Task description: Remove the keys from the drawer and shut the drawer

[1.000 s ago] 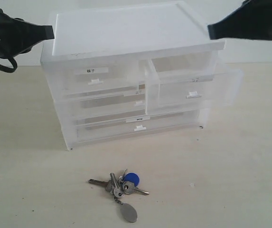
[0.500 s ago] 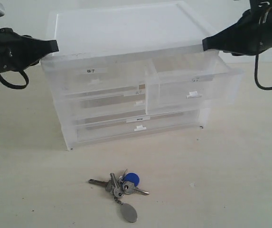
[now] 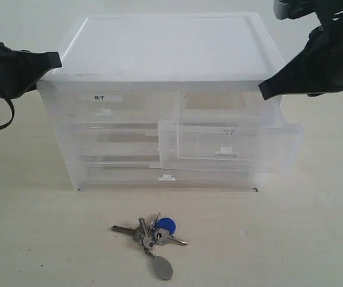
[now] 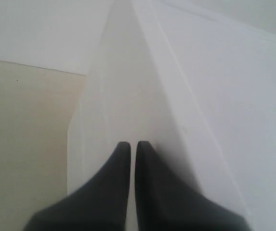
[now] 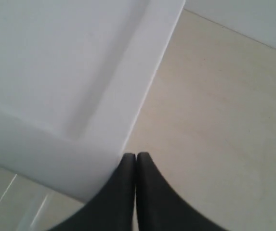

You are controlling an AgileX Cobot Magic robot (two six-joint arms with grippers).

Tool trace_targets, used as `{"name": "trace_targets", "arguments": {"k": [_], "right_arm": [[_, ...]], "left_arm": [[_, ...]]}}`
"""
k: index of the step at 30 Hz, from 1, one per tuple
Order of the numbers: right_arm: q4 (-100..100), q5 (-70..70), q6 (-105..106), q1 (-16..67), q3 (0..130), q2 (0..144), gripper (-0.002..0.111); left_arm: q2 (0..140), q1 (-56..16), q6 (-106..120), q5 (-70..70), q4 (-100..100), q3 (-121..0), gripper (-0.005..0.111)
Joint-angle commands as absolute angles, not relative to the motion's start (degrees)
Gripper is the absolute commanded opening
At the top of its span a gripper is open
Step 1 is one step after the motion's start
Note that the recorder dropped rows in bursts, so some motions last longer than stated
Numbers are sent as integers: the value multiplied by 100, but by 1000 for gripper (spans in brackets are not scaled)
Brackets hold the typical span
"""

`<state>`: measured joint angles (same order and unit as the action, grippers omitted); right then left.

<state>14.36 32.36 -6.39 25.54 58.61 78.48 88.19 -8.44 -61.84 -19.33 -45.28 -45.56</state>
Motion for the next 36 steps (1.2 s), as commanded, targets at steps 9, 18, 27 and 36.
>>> {"name": "trace_targets", "arguments": {"k": [9,18,27,36], "right_arm": [[2050,3328,-612,2870,5843,6768,0],[333,4588,2498,4284,5843,6591,0],[511,4488,2849,4592,5491,7174,0],[2008,4022,1931,4554,5433,7629,0]], "left_arm": [[7819,-932,-6191,-2672,-4830,-4367,5],[7297,-734,-6045,-3007,-4772,-4287,5],[6467,-587,-5753,-4062,-4586,-3907,5],[6216,-587,-5678,-3921,-4544,-3846,5]]}}
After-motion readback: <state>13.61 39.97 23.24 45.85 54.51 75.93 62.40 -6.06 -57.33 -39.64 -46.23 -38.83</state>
